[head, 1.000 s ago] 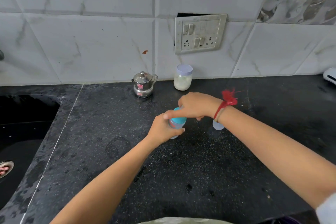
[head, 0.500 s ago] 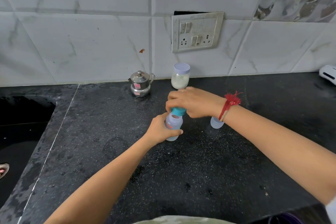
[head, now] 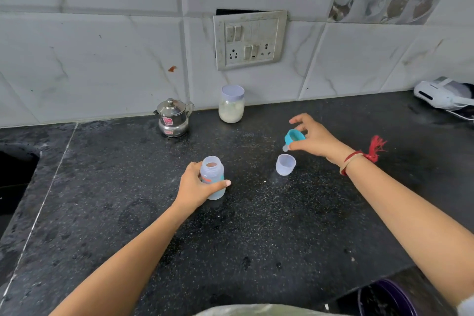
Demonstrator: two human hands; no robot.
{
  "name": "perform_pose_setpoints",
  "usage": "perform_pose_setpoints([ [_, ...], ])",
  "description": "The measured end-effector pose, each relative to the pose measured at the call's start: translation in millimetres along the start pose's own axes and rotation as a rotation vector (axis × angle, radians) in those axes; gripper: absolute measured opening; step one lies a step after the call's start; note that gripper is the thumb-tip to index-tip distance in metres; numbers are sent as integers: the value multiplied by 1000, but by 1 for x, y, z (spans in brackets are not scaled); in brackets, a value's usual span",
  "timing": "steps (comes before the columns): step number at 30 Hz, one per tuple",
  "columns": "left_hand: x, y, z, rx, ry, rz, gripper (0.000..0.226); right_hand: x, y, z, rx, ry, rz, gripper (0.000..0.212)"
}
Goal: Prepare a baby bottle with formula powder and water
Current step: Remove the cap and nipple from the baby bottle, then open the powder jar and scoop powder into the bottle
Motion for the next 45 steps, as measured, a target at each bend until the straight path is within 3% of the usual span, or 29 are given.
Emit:
perform_pose_setpoints([
  [12, 0, -1, 1, -17, -102, -97, 48, 34, -28, -2, -76, 8, 147, 65],
  [26, -2, 2, -2, -35, -94, -211, 50, 41, -48, -3, -138, 58, 364, 77],
  [31, -11, 18, -8, -19, -51, -234, 58, 11, -42, -5, -31, 175, 589, 91],
  [34, -16, 25, -10, -70, -19, -255, 73, -15, -44, -12, 27, 229, 547, 92],
  [39, -10, 34, -13, -179, -11, -268, 127, -39, -60, -38, 12, 159, 353, 92],
  [41, -3, 39, -12, -190, -38, -199, 131, -43, -67, -55, 1, 111, 290, 90],
  [45, 5, 57, -17, -68, -43, -36, 115, -54, -80, -96, 48, 130, 265, 83],
])
Point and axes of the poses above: each hand's wrist, its own z-axis away from the middle knuckle, its own y-axis out of the back of the hand, x = y × z, the point moved 4 cm from there along -z, towards the middle knuckle, and after that the axes turned 10 degrees about x, right-handed, at the moved point
